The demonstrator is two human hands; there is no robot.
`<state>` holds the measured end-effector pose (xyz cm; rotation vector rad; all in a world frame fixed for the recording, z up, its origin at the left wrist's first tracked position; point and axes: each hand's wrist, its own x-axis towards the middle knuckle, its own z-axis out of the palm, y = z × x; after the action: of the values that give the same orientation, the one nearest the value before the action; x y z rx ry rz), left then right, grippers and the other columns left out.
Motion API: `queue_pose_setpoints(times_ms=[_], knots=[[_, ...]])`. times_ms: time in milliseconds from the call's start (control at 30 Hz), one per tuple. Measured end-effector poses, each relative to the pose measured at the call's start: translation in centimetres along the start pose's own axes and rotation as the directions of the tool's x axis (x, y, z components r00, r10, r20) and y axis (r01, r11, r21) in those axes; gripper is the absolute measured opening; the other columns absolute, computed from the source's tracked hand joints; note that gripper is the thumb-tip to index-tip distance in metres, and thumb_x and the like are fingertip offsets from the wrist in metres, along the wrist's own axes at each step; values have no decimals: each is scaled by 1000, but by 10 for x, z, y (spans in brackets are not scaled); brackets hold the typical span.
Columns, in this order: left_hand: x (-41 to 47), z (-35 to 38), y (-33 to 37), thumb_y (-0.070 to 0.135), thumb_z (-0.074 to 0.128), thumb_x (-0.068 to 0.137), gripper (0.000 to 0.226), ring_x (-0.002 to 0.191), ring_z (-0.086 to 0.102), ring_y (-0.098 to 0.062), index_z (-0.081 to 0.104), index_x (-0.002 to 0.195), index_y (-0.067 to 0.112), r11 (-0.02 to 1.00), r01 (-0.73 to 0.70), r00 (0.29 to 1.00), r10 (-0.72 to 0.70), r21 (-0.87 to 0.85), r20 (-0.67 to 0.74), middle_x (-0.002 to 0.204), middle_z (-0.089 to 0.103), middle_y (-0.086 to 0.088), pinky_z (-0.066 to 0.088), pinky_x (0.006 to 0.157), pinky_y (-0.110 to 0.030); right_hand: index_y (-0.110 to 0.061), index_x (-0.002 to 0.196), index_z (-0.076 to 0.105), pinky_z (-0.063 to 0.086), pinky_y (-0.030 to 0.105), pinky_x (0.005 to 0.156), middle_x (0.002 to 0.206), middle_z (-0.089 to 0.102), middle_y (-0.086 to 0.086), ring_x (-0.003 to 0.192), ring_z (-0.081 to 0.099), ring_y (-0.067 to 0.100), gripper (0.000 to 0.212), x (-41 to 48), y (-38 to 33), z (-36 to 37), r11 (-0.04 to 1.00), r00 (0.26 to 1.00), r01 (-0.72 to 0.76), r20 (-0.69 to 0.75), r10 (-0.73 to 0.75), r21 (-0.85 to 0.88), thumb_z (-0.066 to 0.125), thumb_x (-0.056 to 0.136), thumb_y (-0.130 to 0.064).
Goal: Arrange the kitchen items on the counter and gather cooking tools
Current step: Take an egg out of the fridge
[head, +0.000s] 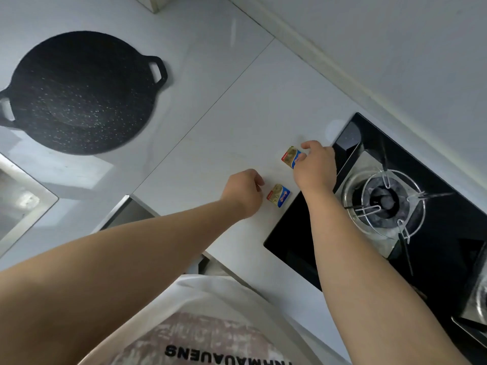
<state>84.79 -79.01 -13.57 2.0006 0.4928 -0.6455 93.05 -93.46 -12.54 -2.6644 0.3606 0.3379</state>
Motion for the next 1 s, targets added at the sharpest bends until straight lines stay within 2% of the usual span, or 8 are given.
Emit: queue_pose_setpoints(times_ms=[100,233,367,533,633,767,833,1000], knots=[[-11,-15,-2,3,55,90,18,84,71,-22,61,100,17,999,-26,999,24,-29,-40,99,66,-5,61,73,-36,-22,127,60,38,28,68,131,47,7,91,59,24,33,-12,-5,-6,999,1000,17,-12,-17,41,49,98,-10],[-30,-42,-1,4,57,90,16,70,71,-11,62,93,19,995,-78,995,73,-68,-71,94,68,-4,51,54,-20,-21,117,64,42,30,70,124,52,7,85,56,20,26,-34,-13,-14,993,997,37,-71,-29,109,48,99,-12],[-51,-70,-1,6,60,90,16,62,68,-5,63,90,21,987,-141,988,134,-82,-79,90,70,0,45,48,-14,-22,106,65,43,28,71,115,57,7,83,55,17,21,-63,-20,-23,978,990,53,-141,-25,201,52,95,-9],[-82,-97,3,6,61,89,15,67,70,-11,66,92,19,969,-229,973,226,-98,-40,88,70,2,61,71,-32,-21,100,67,52,36,78,109,63,6,91,62,23,19,-112,-25,-32,964,966,40,-257,29,261,52,94,-12],[-107,-110,4,6,61,89,14,66,70,-13,68,95,16,948,-297,955,297,-116,-21,86,70,2,61,73,-33,-23,97,66,53,38,80,106,66,4,94,62,23,18,-148,-31,-34,943,956,16,-280,82,332,51,94,-14],[-141,-122,7,3,62,89,13,70,70,-19,68,98,10,909,-373,925,380,-188,6,78,68,1,60,73,-33,-22,96,66,48,24,67,96,68,-3,86,63,18,16,-199,-45,-45,865,943,3,-290,165,502,50,98,-20],[-158,-125,11,3,62,91,11,66,68,-18,67,98,9,883,-417,901,433,-216,28,77,66,0,58,69,-29,-23,93,64,50,28,61,90,68,-4,75,64,18,16,-227,-51,-57,796,922,21,-319,218,606,50,99,-24],[-200,-127,34,8,62,92,11,62,69,-11,68,94,17,796,-573,805,592,-198,51,89,68,0,58,65,-30,-16,101,63,38,12,39,83,68,0,52,55,7,18,-300,-63,-100,700,865,102,-410,288,707,48,103,-25]])
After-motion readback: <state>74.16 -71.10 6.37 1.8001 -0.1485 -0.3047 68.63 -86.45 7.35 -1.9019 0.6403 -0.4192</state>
